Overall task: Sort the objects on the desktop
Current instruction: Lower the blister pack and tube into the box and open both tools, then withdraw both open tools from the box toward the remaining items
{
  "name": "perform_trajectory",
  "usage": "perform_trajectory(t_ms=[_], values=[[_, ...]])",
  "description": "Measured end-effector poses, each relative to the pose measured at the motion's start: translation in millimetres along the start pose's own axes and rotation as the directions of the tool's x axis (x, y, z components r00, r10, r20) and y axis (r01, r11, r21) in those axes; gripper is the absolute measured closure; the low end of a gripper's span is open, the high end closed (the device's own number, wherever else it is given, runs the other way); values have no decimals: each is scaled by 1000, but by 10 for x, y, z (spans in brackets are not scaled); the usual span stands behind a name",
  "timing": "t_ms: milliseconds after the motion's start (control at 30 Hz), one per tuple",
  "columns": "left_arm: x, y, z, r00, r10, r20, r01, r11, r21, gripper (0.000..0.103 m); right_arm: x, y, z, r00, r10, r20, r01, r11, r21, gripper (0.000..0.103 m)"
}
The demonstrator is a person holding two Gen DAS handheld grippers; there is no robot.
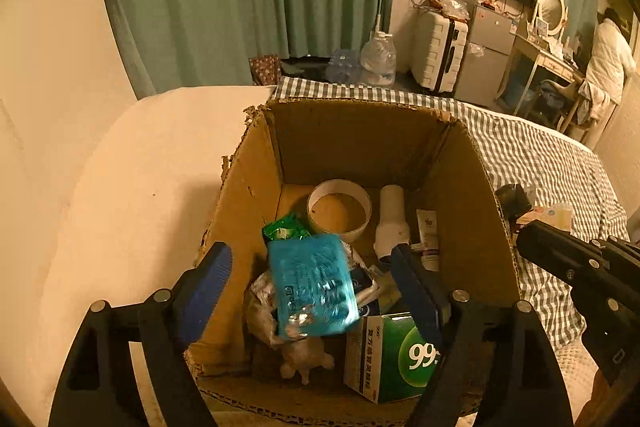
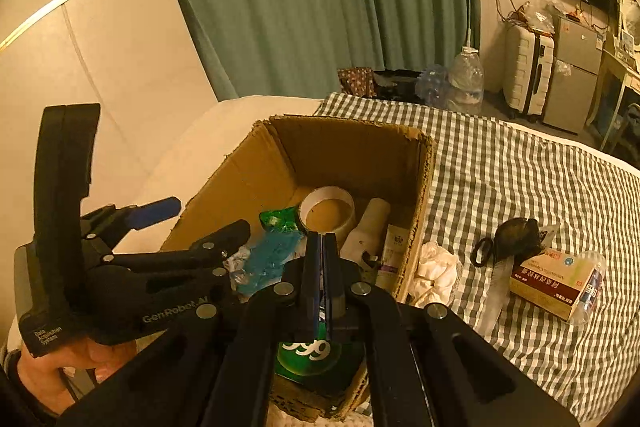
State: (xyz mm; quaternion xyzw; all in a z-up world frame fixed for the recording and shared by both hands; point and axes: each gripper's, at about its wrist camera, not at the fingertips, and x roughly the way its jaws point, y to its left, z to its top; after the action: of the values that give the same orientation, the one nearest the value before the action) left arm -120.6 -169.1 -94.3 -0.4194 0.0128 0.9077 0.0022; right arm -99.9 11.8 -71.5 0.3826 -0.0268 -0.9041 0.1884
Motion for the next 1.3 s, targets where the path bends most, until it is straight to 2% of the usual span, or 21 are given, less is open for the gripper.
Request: perform_trajectory(t_ms=[333, 767, 833, 1000, 1300], values=[[-151, -45, 32, 999, 29, 35, -30, 999, 18, 19, -157, -102, -22, 1000, -15, 0, 15, 1000, 23, 102], [-378, -185, 57, 998, 33, 55, -33, 999, 6, 19, -441, -208, -17, 999, -45, 2, 45, 998, 39, 101], [-411, -237, 61, 998, 33, 54, -34, 999, 9, 19, -469, -219, -20, 999, -53, -4, 53, 998, 38, 99], [-531, -405, 88, 997, 22, 73, -24, 999, 25, 17, -646, -323, -42, 997, -75, 14, 74, 996, 49, 75], [-718, -769, 117, 994, -1, 108, -5, 999, 51, 15, -938, -601, -76, 993, -112, 32, 109, 991, 82, 65]])
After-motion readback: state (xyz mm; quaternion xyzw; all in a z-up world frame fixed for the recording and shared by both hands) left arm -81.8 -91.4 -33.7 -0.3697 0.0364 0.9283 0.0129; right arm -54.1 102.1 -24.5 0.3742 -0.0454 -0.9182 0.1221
